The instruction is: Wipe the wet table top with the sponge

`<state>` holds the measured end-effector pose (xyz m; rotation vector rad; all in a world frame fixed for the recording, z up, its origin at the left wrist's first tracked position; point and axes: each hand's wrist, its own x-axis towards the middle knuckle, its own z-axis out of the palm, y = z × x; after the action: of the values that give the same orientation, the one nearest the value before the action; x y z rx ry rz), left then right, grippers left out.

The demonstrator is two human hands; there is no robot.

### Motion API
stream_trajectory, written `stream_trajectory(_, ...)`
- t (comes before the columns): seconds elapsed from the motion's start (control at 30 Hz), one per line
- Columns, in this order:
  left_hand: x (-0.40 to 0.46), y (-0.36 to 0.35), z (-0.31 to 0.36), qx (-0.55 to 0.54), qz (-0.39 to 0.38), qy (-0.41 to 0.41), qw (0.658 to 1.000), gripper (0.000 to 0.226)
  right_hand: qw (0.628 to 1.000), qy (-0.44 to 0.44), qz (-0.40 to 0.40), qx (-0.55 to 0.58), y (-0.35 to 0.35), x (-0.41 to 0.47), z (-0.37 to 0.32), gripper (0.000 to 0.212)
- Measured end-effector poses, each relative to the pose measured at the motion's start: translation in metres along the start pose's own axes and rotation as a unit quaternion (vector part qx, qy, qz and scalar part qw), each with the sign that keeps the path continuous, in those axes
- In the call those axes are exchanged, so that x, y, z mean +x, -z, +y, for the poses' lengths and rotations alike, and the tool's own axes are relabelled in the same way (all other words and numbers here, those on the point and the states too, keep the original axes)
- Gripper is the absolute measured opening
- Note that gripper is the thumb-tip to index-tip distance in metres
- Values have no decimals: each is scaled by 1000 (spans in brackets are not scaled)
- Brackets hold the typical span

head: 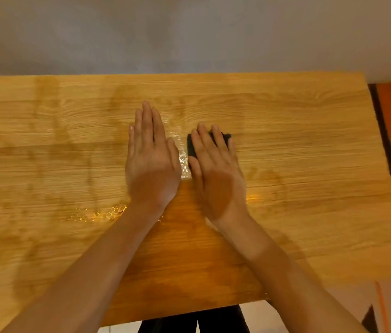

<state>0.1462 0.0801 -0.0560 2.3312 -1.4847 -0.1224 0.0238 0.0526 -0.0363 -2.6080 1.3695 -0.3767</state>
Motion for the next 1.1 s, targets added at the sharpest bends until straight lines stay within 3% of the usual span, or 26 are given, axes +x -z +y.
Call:
stream_trajectory(0.1,-1,1,0,-3,-13,5,1000,58,998,18,-38,39,21,-8,52,46)
stream_trajectory(0.23,0,3,2,-9,-20,10,1000,60,985,-167,-2,35,54,-27,133,49)
stream_trajectory(0.33,-1,5,2,-31,-12,6,999,58,971,-235,31,28,46,-23,114,49)
stream_trajectory(0.4,-2,6,1,-57,-9,-3,998,56,981,-193,16,4,31,-17,66,47)
stream_trajectory(0.5,-4,12,-1,-91,-21,-14,995,55,998,-64,-5,10,8,-26,2,46)
stream_trajectory(0.6,-21,22,-4,-92,-43,-32,994,54,999,26,-46,6,12,-35,14,45)
stream_trajectory(0.67,-47,29,-4,-93,-63,-51,992,55,997,22,-69,-4,25,-37,52,47)
stream_trajectory(0.77,-94,34,0,-103,-92,-56,989,57,993,-99,-43,44,50,-41,104,46)
stream_trajectory(0.87,-117,32,2,-79,-82,-62,992,57,982,-178,-23,61,53,-25,101,46)
stream_trajectory(1.0,-115,31,7,-59,-77,-42,994,55,993,-87,-60,58,27,-4,40,48)
stream_trajectory(1.1,-118,31,8,-44,-82,-44,995,55,997,-7,-72,4,19,-50,11,49)
